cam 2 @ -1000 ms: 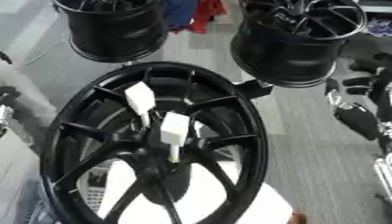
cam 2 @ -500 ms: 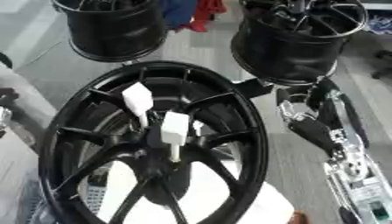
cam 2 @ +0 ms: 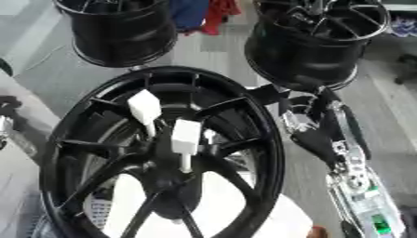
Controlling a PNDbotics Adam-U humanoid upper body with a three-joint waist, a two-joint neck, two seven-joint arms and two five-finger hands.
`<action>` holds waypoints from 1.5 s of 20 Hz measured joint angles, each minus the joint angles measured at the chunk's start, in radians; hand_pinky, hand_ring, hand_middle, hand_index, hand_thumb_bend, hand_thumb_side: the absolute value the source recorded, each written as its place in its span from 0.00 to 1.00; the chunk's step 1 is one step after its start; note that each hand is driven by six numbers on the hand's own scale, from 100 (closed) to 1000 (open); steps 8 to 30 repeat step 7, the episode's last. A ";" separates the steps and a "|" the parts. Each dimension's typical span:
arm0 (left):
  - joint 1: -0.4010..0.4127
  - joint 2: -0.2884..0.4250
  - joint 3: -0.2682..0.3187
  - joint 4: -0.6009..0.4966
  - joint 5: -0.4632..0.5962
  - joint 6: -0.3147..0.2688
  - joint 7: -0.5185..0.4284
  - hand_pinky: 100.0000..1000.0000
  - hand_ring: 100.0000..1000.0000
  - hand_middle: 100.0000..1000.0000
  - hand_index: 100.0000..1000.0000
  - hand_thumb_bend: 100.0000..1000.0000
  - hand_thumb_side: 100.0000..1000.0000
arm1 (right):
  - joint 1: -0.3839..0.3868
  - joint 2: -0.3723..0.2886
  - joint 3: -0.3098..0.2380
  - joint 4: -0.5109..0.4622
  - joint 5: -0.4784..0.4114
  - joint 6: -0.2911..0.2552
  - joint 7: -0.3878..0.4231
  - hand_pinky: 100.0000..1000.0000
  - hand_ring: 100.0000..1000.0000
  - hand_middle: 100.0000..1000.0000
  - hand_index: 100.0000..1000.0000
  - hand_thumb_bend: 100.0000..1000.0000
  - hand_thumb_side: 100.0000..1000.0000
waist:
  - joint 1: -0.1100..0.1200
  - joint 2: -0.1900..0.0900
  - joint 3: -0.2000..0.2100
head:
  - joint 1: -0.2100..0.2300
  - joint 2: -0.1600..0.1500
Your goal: Pull the pin out of the wheel hub.
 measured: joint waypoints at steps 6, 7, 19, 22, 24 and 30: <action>0.000 0.000 0.000 0.000 0.002 -0.002 -0.002 0.52 0.52 0.62 0.71 0.04 0.40 | 0.000 0.001 -0.006 0.006 0.007 0.004 -0.004 0.61 0.63 0.70 0.82 0.17 0.13 | 0.000 0.000 0.000 | 0.000 0.000; 0.000 0.000 0.000 0.000 0.002 -0.002 -0.002 0.52 0.52 0.62 0.71 0.04 0.40 | 0.000 0.001 -0.006 0.006 0.007 0.004 -0.004 0.61 0.63 0.70 0.82 0.17 0.13 | 0.000 0.000 0.000 | 0.000 0.000; 0.000 0.000 0.000 0.000 0.002 -0.002 -0.002 0.52 0.52 0.62 0.71 0.04 0.40 | 0.000 0.001 -0.006 0.006 0.007 0.004 -0.004 0.61 0.63 0.70 0.82 0.17 0.13 | 0.000 0.000 0.000 | 0.000 0.000; 0.000 0.000 0.000 0.000 0.002 -0.002 -0.002 0.52 0.52 0.62 0.71 0.04 0.40 | 0.000 0.001 -0.006 0.006 0.007 0.004 -0.004 0.61 0.63 0.70 0.82 0.17 0.13 | 0.000 0.000 0.000 | 0.000 0.000; 0.000 0.000 0.000 0.000 0.002 -0.002 -0.002 0.52 0.52 0.62 0.71 0.04 0.40 | 0.000 0.001 -0.006 0.006 0.007 0.004 -0.004 0.61 0.63 0.70 0.82 0.17 0.13 | 0.000 0.000 0.000 | 0.000 0.000; 0.000 0.000 0.000 0.000 0.002 -0.002 -0.002 0.52 0.52 0.62 0.71 0.04 0.40 | 0.000 0.001 -0.006 0.006 0.007 0.004 -0.004 0.61 0.63 0.70 0.82 0.17 0.13 | 0.000 0.000 0.000 | 0.000 0.000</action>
